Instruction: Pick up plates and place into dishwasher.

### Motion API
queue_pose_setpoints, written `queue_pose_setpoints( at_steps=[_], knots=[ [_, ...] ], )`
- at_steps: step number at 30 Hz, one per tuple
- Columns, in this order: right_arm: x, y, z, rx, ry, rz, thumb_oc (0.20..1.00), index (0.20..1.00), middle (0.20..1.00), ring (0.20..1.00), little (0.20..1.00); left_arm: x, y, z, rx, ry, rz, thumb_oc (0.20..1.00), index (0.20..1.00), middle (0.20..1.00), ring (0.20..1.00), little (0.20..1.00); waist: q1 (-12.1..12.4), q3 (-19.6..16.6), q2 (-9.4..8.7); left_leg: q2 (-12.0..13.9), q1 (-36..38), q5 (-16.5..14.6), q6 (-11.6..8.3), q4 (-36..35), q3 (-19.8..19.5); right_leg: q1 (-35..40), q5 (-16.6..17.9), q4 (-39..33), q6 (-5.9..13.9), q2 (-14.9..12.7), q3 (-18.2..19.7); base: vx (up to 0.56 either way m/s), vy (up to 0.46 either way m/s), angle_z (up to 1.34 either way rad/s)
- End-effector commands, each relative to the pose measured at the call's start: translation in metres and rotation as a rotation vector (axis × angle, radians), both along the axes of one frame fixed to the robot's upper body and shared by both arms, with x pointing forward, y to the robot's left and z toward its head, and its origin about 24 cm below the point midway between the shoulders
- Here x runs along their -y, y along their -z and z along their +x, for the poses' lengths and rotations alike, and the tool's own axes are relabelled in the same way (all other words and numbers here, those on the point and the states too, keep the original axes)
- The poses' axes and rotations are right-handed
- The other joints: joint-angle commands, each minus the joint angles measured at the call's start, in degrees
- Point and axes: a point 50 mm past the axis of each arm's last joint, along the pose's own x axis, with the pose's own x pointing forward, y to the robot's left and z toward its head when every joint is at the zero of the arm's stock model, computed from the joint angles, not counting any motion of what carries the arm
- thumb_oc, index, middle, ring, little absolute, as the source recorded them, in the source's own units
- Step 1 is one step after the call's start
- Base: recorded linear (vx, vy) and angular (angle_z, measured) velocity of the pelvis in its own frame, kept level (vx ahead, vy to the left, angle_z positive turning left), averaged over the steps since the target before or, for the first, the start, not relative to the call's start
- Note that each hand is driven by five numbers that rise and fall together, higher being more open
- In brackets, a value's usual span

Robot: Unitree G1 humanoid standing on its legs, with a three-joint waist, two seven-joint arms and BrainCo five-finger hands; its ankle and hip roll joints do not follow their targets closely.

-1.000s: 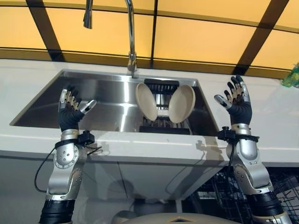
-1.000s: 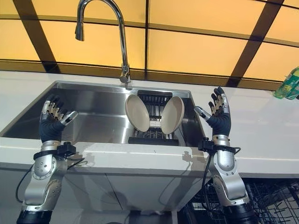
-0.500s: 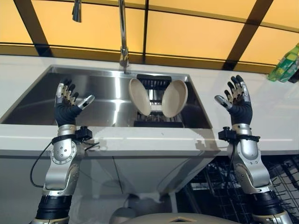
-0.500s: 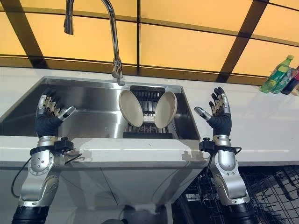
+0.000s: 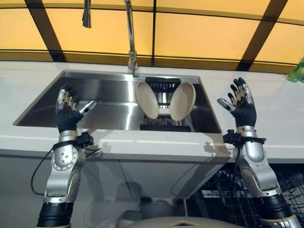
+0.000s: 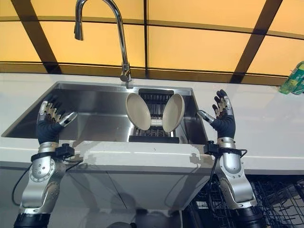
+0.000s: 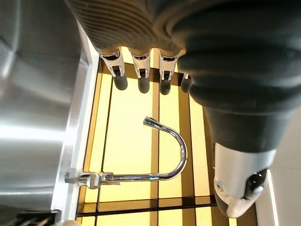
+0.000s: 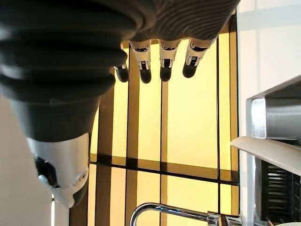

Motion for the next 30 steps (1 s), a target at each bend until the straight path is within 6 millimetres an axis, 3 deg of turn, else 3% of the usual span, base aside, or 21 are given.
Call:
queue_pose_setpoints(
  at_steps=[1, 6, 12, 19, 24, 30],
  knots=[
    [0.006, -0.023, -0.005, 0.121, -0.006, 0.015, 1.000, 1.000, 1.000, 1.000, 1.000, -0.005, -0.011, -0.005, 0.055, -0.002, 0.130, 1.000, 1.000, 1.000, 1.000, 1.000, -0.1, -3.2, -0.38, 1.6, 1.9, -1.8, -1.75, 1.6, -0.6, -5.5, 2.7, 2.7, 0.28, -0.7, 0.2, 0.16, 0.056, -0.02],
    [0.003, -0.024, -0.005, 0.121, -0.020, -0.017, 1.000, 1.000, 1.000, 1.000, 1.000, -0.004, -0.015, -0.004, 0.063, 0.022, 0.221, 1.000, 1.000, 1.000, 1.000, 1.000, -0.2, -2.7, -0.03, 1.4, 3.4, -2.0, -1.49, 0.5, -0.3, -5.0, 3.3, 2.3, 1.01, -1.3, 0.5, 0.14, 0.051, -0.02],
    [0.009, -0.032, -0.001, 0.132, -0.015, -0.050, 1.000, 1.000, 1.000, 1.000, 1.000, -0.013, -0.038, 0.004, 0.103, 0.012, 0.444, 1.000, 1.000, 1.000, 1.000, 1.000, -1.3, -1.7, 0.84, 1.0, 4.6, -2.7, -1.09, 1.0, -0.3, -5.0, 3.6, 3.4, 1.93, -2.2, 1.9, 0.15, 0.048, -0.04],
    [0.014, -0.029, 0.006, 0.073, -0.050, -0.078, 1.000, 1.000, 1.000, 1.000, 1.000, -0.021, -0.062, 0.021, 0.100, -0.031, 0.647, 1.000, 1.000, 1.000, 1.000, 1.000, -3.7, -0.8, 3.37, 0.1, 6.6, -3.3, -0.60, 1.5, -0.5, -4.4, 4.1, 4.4, 2.83, -3.0, 4.3, 0.16, 0.086, -0.05],
    [0.018, -0.022, 0.005, 0.013, -0.078, -0.112, 1.000, 1.000, 1.000, 1.000, 1.000, -0.028, -0.057, 0.023, 0.054, -0.075, 0.752, 1.000, 1.000, 1.000, 1.000, 1.000, -5.4, -0.8, 4.75, -0.9, 8.1, -3.3, -0.40, 1.4, -0.1, -3.9, 4.2, 5.5, 3.26, -3.6, 5.6, 0.17, 0.104, -0.12],
    [0.028, -0.023, 0.004, -0.030, -0.093, -0.165, 1.000, 1.000, 1.000, 1.000, 1.000, -0.029, -0.037, 0.028, -0.019, -0.078, 0.831, 1.000, 1.000, 1.000, 1.000, 1.000, -7.2, 0.4, 6.49, -2.3, 8.0, -3.0, 0.05, 2.8, 0.8, -4.6, 4.3, 7.5, 3.88, -4.2, 7.4, 0.11, 0.120, -0.08]
  ],
)
